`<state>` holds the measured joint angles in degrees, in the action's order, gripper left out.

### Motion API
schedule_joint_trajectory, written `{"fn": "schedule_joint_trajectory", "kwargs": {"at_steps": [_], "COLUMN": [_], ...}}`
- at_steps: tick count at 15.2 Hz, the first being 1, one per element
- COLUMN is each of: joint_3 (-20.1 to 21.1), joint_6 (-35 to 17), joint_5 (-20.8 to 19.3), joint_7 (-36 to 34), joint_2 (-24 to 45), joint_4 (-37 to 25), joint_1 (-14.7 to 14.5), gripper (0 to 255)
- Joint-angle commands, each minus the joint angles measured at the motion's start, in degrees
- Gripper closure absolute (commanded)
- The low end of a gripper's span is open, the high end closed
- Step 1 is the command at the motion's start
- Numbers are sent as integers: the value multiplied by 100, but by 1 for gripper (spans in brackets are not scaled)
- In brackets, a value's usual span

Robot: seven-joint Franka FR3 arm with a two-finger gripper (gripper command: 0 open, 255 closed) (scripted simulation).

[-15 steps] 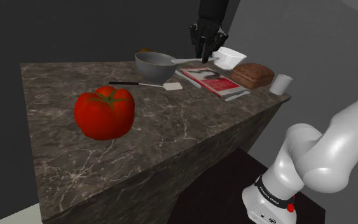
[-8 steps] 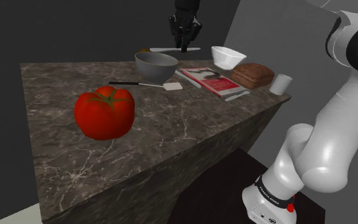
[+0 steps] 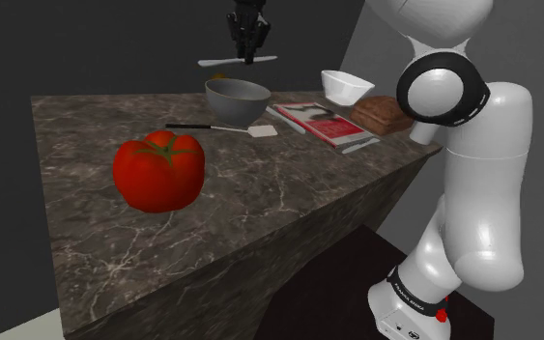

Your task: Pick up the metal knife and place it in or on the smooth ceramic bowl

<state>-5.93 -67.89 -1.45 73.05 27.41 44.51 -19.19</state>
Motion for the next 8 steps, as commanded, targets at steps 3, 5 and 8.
{"fn": "schedule_joint_trajectory", "kwargs": {"at_steps": [3,5,8], "joint_3": [-7,-5,-3], "joint_6": [-460,-726,-1077], "joint_5": [-18,-32,-48], "joint_7": [15,-4,-29], "joint_2": [-215,-386,-579], "joint_4": [670,1108,1652], "joint_1": [0,-20,-42], "gripper": [255,255,255]}}
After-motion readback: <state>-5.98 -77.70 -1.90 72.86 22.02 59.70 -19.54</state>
